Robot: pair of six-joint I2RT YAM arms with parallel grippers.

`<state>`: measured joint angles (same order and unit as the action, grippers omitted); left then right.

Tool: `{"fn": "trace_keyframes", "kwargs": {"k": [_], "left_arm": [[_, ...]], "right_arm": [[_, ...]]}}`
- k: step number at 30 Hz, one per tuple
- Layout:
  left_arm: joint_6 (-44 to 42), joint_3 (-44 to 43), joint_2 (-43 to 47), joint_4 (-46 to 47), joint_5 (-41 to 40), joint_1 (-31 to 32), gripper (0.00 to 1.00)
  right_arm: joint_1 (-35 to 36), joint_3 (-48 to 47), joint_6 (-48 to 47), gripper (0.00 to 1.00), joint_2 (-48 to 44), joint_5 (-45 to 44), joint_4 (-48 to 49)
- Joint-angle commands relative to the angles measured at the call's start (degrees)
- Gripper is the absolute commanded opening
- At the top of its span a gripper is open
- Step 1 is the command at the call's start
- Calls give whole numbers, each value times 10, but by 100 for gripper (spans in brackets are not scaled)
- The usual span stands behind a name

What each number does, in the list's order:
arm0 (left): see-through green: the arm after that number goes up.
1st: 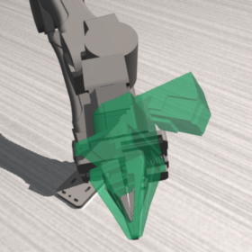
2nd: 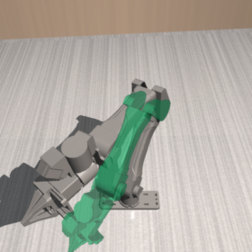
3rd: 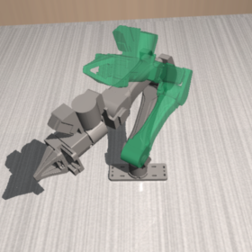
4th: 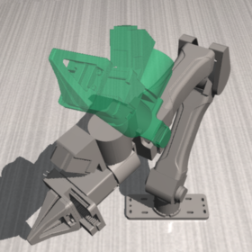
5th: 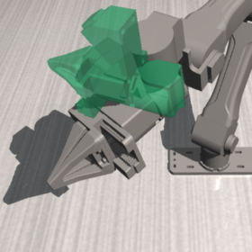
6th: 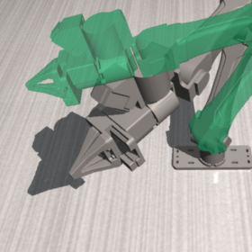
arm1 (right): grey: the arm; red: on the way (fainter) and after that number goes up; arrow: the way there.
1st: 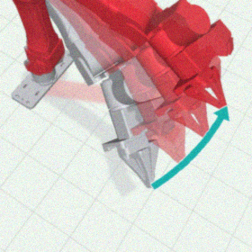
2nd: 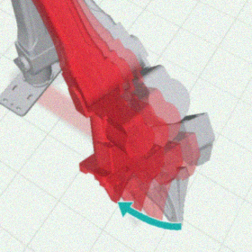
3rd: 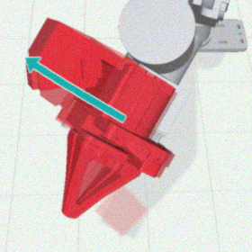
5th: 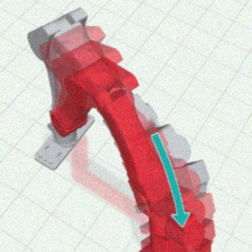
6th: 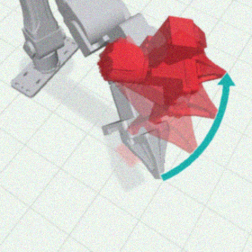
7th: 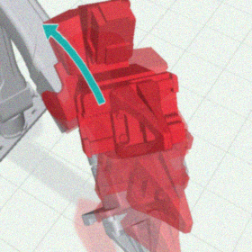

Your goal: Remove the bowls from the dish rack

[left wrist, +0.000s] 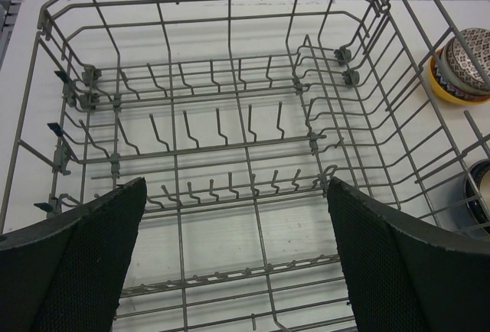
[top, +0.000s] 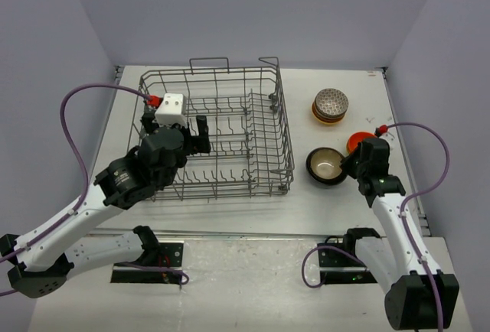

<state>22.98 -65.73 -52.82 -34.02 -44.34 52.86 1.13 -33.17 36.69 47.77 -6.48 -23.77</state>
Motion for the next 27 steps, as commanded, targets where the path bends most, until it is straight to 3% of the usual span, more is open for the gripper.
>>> {"fn": "trace_keyframes", "kwargs": {"k": [1, 7, 12, 15, 16, 18, 21, 22, 23, 27], "left_arm": [[1, 3, 3, 11, 0, -4, 100], [8, 14, -18, 22, -14, -5, 100], [58, 34, -42, 47, 17, -43, 100], [65, 25, -56, 66, 71, -114, 100], [65, 21, -58, 65, 86, -134, 100], [65, 15, -48, 61, 111, -180, 100], [64, 7, -12, 35, 87, -204, 100], [61, 3, 10, 25, 77, -203, 100], [58, 3, 24, 14, 59, -203, 100], [45, 23, 100, -45, -3, -203, 100]], "right_arm": [[2, 5, 5, 9, 6, -2, 4], [2, 3, 2, 9, -7, 5, 2], [4, -65, -31, 11, -18, 34, -49], [3, -151, -64, 23, -46, 38, -113], [4, -204, -69, 37, -55, 31, -132], [3, -259, -93, 51, -71, 17, -191], [4, -358, -124, 75, -80, 9, -265], [3, -396, -131, 91, -87, 5, -282], [4, -411, -144, 99, -91, 1, -306], [4, -444, -192, 99, -116, -22, -351]]}}
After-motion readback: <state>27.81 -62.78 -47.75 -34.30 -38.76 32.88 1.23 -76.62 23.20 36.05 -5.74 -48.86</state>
